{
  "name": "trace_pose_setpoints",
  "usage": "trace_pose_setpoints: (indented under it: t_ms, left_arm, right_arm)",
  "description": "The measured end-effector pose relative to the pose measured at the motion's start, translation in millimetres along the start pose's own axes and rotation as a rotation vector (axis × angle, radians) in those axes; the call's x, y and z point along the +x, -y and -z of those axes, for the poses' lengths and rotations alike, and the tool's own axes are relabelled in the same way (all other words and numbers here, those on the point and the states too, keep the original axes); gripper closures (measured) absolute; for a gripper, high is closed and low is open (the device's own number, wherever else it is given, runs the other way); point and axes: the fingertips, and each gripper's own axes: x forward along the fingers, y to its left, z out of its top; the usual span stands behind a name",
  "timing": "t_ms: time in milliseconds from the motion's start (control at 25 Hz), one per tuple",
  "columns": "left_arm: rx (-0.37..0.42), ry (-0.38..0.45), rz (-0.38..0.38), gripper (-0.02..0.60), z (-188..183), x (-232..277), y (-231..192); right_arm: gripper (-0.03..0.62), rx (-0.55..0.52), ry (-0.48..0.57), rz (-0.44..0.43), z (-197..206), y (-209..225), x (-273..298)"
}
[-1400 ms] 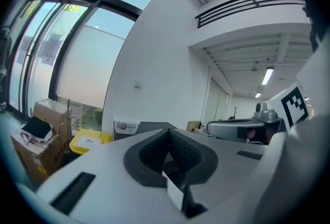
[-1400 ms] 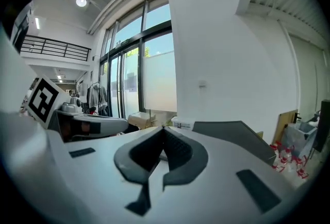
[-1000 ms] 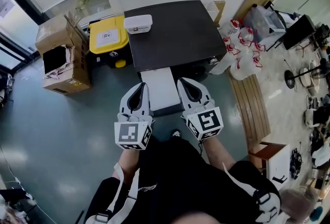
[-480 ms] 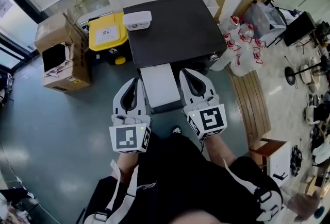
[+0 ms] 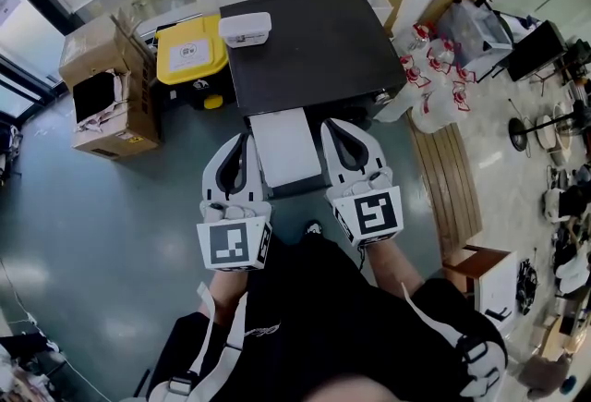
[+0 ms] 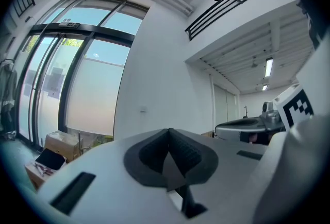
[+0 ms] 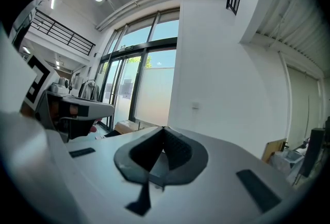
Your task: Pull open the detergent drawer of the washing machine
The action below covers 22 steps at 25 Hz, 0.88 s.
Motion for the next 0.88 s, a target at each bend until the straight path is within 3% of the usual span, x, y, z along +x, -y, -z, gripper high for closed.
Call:
trace_pose_setpoints:
  t_ms: [880]
  left_arm:
    - [0.002, -0.016, -0.004, 0.561, 8.1, -6.2, 3.4]
  right_arm:
    - [0.586, 0.003, -0.005, 0.019, 0.1, -0.9, -5.6]
